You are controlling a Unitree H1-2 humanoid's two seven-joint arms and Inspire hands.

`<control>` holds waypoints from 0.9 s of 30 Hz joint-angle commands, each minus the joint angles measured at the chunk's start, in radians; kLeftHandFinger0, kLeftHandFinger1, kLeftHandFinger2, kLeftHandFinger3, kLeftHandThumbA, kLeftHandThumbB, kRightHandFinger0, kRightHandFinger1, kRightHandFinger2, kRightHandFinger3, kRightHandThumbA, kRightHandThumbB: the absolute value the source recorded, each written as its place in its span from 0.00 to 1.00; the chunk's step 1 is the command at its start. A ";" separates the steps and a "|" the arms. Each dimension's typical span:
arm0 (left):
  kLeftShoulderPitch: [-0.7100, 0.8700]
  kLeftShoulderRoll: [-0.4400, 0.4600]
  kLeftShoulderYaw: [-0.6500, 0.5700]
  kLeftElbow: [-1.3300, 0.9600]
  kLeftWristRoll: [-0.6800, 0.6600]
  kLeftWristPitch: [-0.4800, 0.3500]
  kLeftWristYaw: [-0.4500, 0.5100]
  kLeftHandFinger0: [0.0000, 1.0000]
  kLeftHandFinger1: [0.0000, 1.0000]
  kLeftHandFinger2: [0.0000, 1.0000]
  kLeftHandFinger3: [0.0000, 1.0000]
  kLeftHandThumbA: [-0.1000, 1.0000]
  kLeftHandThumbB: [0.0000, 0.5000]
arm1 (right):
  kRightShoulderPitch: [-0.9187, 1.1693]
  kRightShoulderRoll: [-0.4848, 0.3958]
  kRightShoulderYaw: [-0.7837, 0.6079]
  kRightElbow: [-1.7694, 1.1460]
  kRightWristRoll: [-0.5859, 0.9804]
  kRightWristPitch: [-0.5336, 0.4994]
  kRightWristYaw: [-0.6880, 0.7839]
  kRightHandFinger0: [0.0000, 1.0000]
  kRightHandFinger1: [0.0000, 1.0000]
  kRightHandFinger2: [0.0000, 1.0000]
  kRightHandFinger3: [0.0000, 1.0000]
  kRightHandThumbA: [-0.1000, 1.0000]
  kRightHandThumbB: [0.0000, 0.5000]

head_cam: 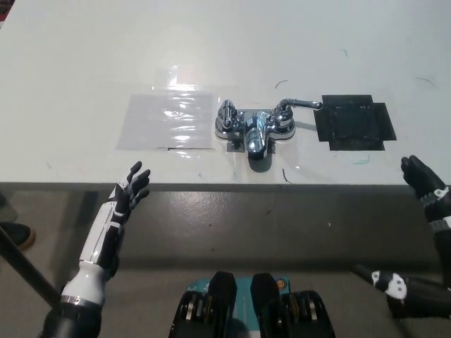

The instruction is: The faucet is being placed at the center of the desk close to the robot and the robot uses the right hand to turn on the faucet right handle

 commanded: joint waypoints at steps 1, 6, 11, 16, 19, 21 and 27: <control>-0.067 0.034 0.010 -0.021 -0.013 -0.033 -0.015 1.00 1.00 1.00 1.00 1.00 0.65 | -0.056 0.059 -0.046 0.271 -0.004 -0.368 -0.160 1.00 1.00 1.00 1.00 1.00 0.46; -0.054 0.032 0.005 -0.031 -0.013 -0.035 -0.018 1.00 1.00 1.00 1.00 1.00 0.60 | -0.071 0.076 -0.023 0.446 -0.019 -0.386 -0.168 1.00 1.00 1.00 1.00 1.00 0.33; -0.067 0.033 0.011 -0.023 -0.012 -0.039 -0.012 1.00 1.00 1.00 1.00 1.00 0.61 | -0.110 0.070 -0.015 0.542 -0.024 -0.375 -0.175 1.00 1.00 1.00 1.00 1.00 0.36; -0.065 0.034 0.010 -0.028 -0.010 -0.035 -0.009 1.00 1.00 1.00 1.00 1.00 0.61 | -0.120 0.057 -0.003 0.572 -0.026 -0.374 -0.179 1.00 1.00 1.00 1.00 1.00 0.34; -0.065 0.033 0.009 -0.021 -0.010 -0.038 -0.006 1.00 1.00 1.00 1.00 1.00 0.62 | -0.120 0.052 0.004 0.573 -0.027 -0.367 -0.186 1.00 1.00 1.00 1.00 1.00 0.36; -0.057 0.032 0.007 -0.021 -0.008 -0.043 -0.005 1.00 1.00 1.00 1.00 1.00 0.60 | -0.110 0.050 0.010 0.574 -0.022 -0.366 -0.186 1.00 1.00 1.00 1.00 1.00 0.35; -0.058 0.036 0.010 -0.025 -0.010 -0.026 -0.006 1.00 1.00 1.00 1.00 1.00 0.57 | -0.108 0.045 0.021 0.583 -0.012 -0.373 -0.195 1.00 1.00 1.00 1.00 0.96 0.22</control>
